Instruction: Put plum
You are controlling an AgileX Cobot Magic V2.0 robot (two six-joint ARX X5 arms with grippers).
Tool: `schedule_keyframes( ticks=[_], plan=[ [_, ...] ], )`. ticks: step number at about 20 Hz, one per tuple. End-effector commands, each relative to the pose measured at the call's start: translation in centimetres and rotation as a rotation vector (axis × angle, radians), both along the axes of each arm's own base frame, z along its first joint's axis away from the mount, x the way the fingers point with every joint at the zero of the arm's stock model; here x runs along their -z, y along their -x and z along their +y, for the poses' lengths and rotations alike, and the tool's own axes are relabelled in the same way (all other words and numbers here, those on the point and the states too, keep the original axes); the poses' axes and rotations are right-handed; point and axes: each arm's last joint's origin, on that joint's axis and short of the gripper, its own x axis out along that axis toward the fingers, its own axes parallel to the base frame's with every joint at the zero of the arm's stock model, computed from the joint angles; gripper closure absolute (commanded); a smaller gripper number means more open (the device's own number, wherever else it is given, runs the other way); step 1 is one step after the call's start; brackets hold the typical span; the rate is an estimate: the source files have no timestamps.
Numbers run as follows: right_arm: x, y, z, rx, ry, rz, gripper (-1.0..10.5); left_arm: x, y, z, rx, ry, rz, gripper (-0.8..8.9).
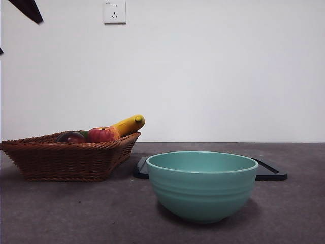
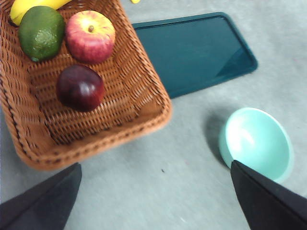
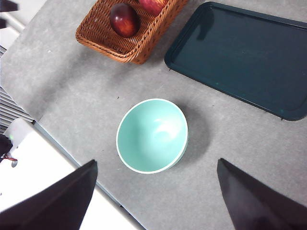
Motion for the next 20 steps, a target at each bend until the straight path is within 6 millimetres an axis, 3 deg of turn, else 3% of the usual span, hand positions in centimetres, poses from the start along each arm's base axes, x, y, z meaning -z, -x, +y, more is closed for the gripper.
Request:
schedule_keyframes(
  ticks=[1, 14, 20],
  plan=[
    [-0.4, -0.1, 0.1, -0.014, -0.001, -0.02, 5.5, -0.1, -1.5, -0.6, -0.002, -0.003, -0.01, 3.19],
    [-0.4, -0.1, 0.1, -0.014, -0.001, -0.02, 5.5, 3.6, -11.7, -2.9, -0.075, -0.166, 0.066, 3.23],
    [-0.4, -0.1, 0.1, -0.014, -0.001, -0.019, 5.5, 6.6, -15.0, -3.8, -0.059, -0.203, 0.116, 3.23]
  ],
)
